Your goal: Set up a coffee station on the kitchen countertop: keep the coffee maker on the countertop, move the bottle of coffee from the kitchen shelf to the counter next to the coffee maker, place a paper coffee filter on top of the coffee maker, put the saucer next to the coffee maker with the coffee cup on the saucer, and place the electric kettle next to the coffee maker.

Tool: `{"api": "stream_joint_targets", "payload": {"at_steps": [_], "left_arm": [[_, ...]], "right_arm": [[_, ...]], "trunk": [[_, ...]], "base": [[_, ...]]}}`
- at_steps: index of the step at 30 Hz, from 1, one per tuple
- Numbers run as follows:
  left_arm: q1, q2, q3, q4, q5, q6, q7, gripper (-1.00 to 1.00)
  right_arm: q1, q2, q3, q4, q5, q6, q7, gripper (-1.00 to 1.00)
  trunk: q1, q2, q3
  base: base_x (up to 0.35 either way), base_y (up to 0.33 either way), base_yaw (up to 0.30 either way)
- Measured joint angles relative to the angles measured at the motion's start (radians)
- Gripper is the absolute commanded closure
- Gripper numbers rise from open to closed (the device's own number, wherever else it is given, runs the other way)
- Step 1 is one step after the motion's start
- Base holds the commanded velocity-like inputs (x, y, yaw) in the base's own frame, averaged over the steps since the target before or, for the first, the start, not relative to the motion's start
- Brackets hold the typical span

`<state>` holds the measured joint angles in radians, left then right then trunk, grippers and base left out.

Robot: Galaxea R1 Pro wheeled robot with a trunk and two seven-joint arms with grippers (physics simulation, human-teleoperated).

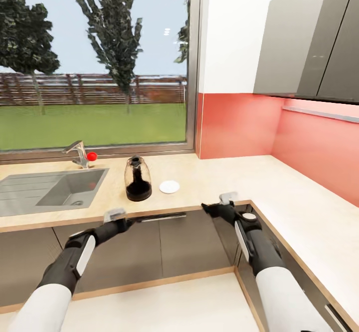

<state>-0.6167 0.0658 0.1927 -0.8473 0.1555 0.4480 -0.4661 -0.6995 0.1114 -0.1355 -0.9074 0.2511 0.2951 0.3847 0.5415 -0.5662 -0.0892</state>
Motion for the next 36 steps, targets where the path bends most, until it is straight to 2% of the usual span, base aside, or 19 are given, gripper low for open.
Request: {"api": "stream_joint_targets", "payload": {"at_steps": [3,5,7,10,13,27,32,36], "left_arm": [[-0.022,0.003,-0.001,-0.007,0.002,0.056,0.001,-1.00],[-0.026,0.005,-0.001,-0.008,0.003,0.067,0.001,-1.00],[-0.028,0.006,-0.001,-0.009,0.003,0.074,0.001,-1.00],[-0.026,0.009,-0.004,-0.024,0.002,0.172,0.000,-1.00],[-0.015,0.011,0.000,-0.088,0.002,0.215,-0.001,-1.00],[-0.015,0.002,0.003,-0.101,0.004,0.220,-0.002,-1.00],[-0.016,0.001,0.005,-0.102,0.005,0.221,-0.002,-1.00],[-0.015,0.000,0.009,-0.102,0.006,0.221,-0.003,-1.00]], "right_arm": [[-0.049,0.015,0.000,-0.003,-0.001,0.093,0.000,-1.00],[-0.058,0.021,0.000,-0.005,-0.001,0.117,0.000,-1.00],[-0.063,0.024,0.000,-0.003,0.000,0.130,0.001,-1.00],[-0.068,0.026,0.003,0.012,0.004,0.143,0.003,-1.00],[-0.068,0.026,0.005,0.011,0.004,0.148,0.002,-1.00],[-0.068,0.028,0.004,0.001,-0.001,0.153,0.001,-1.00],[-0.068,0.039,0.006,0.004,-0.001,0.153,0.004,-1.00],[-0.068,0.043,0.008,0.005,0.000,0.155,0.100,-1.00]], "trunk": [[0.000,0.000,0.000],[0.000,0.000,0.000],[0.000,0.000,0.000],[0.000,0.000,0.000],[0.000,0.000,0.000],[-0.001,0.000,0.000],[-0.001,0.000,0.000],[-0.001,0.000,0.000]], "base": [[0.000,0.000,0.000],[0.000,0.000,0.000],[0.000,0.000,0.000],[0.000,0.000,0.000],[0.086,0.000,0.000],[0.290,-0.147,0.000],[0.288,-0.209,0.000],[0.288,-0.209,0.000]]}}
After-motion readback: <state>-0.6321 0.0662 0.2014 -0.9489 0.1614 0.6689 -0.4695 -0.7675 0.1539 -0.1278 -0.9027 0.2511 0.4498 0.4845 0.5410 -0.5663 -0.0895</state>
